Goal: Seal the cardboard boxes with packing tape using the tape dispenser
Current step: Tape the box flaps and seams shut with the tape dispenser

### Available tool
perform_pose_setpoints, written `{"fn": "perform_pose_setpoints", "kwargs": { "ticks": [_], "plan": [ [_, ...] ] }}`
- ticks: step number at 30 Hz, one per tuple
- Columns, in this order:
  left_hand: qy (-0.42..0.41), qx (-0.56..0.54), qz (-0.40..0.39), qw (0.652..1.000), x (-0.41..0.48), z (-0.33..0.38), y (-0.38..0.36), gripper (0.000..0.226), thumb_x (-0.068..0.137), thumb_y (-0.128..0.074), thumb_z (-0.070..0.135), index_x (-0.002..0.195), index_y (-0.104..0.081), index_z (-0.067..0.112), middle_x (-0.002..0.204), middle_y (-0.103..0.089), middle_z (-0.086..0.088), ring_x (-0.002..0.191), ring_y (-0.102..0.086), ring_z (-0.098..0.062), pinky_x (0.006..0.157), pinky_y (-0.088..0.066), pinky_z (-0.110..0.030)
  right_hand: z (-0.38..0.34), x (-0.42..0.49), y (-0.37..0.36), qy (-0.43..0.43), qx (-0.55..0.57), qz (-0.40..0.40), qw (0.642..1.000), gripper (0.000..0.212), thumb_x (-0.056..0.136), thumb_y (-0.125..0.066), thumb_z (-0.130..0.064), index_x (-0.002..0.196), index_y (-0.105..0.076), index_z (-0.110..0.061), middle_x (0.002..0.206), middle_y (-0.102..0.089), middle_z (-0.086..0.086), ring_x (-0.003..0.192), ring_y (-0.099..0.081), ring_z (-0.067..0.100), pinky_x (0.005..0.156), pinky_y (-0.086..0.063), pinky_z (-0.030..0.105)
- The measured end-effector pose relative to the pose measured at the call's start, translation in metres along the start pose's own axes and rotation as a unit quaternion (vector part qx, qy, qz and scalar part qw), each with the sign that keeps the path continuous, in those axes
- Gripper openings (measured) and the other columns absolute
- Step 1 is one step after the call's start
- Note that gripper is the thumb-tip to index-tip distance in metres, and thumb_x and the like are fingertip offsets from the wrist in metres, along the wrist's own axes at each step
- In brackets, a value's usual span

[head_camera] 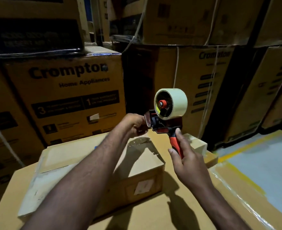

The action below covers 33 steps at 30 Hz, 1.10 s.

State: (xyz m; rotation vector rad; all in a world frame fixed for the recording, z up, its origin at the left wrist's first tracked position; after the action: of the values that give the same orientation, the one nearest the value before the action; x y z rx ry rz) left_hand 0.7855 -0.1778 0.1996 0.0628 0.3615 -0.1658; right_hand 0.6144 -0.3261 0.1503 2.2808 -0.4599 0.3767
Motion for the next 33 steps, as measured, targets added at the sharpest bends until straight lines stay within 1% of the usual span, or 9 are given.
{"fn": "perform_pose_setpoints", "kwargs": {
  "ticks": [3,6,8,11,14,21,26,30,33],
  "plan": [
    [-0.071,0.072,0.048,0.994,0.024,0.012,-0.001,0.027,0.088,-0.061,-0.01,0.068,-0.06,0.007,0.059,-0.057,-0.006,0.046,-0.052,-0.012,0.052,-0.047,-0.028,0.012,0.02,-0.003,-0.002,0.007,-0.016,1.0,0.07,0.1,-0.057,-0.037,0.156,-0.017,-0.044,0.132,-0.062,0.004,0.115,-0.06,0.022,0.081,-0.044,0.024],
    [-0.114,0.188,0.102,0.97,0.047,0.015,0.0,0.022,0.095,-0.058,-0.005,0.076,-0.061,0.007,0.073,-0.064,-0.008,0.056,-0.055,-0.016,0.049,-0.047,-0.029,0.015,0.033,-0.01,-0.009,-0.001,-0.025,1.0,0.069,0.1,-0.057,-0.036,0.157,-0.019,-0.043,0.134,-0.062,0.002,0.117,-0.059,0.021,0.083,-0.047,0.026],
    [-0.15,0.254,0.157,0.943,0.058,0.013,0.004,0.016,0.092,-0.068,0.001,0.08,-0.07,0.01,0.075,-0.071,-0.004,0.057,-0.059,-0.012,0.042,-0.044,-0.022,0.016,0.039,-0.017,-0.02,-0.009,-0.039,0.999,0.068,0.101,-0.056,-0.037,0.157,-0.018,-0.042,0.135,-0.061,0.001,0.118,-0.059,0.02,0.083,-0.047,0.025],
    [-0.184,0.301,0.169,0.92,0.072,0.004,0.006,0.017,0.093,-0.068,0.003,0.082,-0.069,0.017,0.085,-0.069,0.002,0.067,-0.062,-0.005,0.04,-0.039,-0.011,0.013,0.045,-0.029,-0.054,-0.012,-0.057,0.997,0.068,0.101,-0.054,-0.038,0.157,-0.015,-0.042,0.134,-0.061,0.0,0.118,-0.058,0.019,0.084,-0.048,0.025],
    [-0.19,0.303,0.184,0.916,0.091,-0.005,0.01,0.02,0.094,-0.064,0.002,0.085,-0.066,0.019,0.091,-0.068,0.002,0.078,-0.065,-0.01,0.051,-0.047,-0.02,0.008,0.05,-0.038,-0.079,-0.023,-0.059,0.995,0.068,0.102,-0.052,-0.039,0.157,-0.013,-0.042,0.134,-0.061,-0.001,0.119,-0.058,0.018,0.088,-0.051,0.028],
    [-0.169,0.285,0.183,0.925,0.12,-0.008,0.021,0.018,0.091,-0.066,0.004,0.085,-0.064,0.02,0.091,-0.066,0.001,0.074,-0.059,-0.011,0.055,-0.047,-0.024,0.0,0.05,-0.054,-0.115,-0.041,-0.06,0.991,0.07,0.101,-0.054,-0.039,0.157,-0.012,-0.043,0.136,-0.06,-0.002,0.121,-0.058,0.018,0.092,-0.051,0.028],
    [-0.129,0.258,0.18,0.94,0.135,-0.023,0.029,0.016,0.085,-0.079,0.01,0.085,-0.065,0.018,0.092,-0.068,0.001,0.087,-0.067,-0.016,0.078,-0.062,-0.038,-0.001,0.042,-0.055,-0.135,-0.056,-0.079,0.986,0.07,0.102,-0.053,-0.039,0.156,-0.009,-0.046,0.136,-0.059,-0.001,0.12,-0.057,0.018,0.093,-0.05,0.029],
    [-0.127,0.249,0.157,0.947,0.143,-0.027,0.028,0.016,0.089,-0.076,0.007,0.078,-0.065,0.013,0.079,-0.067,0.003,0.085,-0.07,-0.014,0.067,-0.06,-0.028,-0.001,0.041,-0.055,-0.149,-0.072,-0.078,0.983,0.07,0.102,-0.052,-0.04,0.156,-0.009,-0.045,0.137,-0.059,-0.001,0.121,-0.057,0.018,0.094,-0.05,0.029],
    [-0.119,0.24,0.138,0.954,0.149,-0.027,0.026,0.023,0.087,-0.079,0.007,0.072,-0.063,0.016,0.073,-0.067,0.004,0.075,-0.066,-0.01,0.073,-0.06,-0.031,-0.002,0.039,-0.055,-0.164,-0.074,-0.066,0.981,0.071,0.101,-0.054,-0.041,0.156,-0.009,-0.046,0.138,-0.058,-0.001,0.12,-0.058,0.019,0.095,-0.05,0.03]
  ]
}}
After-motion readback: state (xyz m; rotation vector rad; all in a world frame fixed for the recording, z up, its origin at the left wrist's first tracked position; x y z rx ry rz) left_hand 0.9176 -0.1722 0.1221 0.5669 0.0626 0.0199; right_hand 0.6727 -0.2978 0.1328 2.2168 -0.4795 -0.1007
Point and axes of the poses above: each hand's wrist, its own x-axis towards the middle knuckle, its own y-axis out of the back of the hand, z = x × y, the point moved 2 cm from there along x, towards the middle knuckle
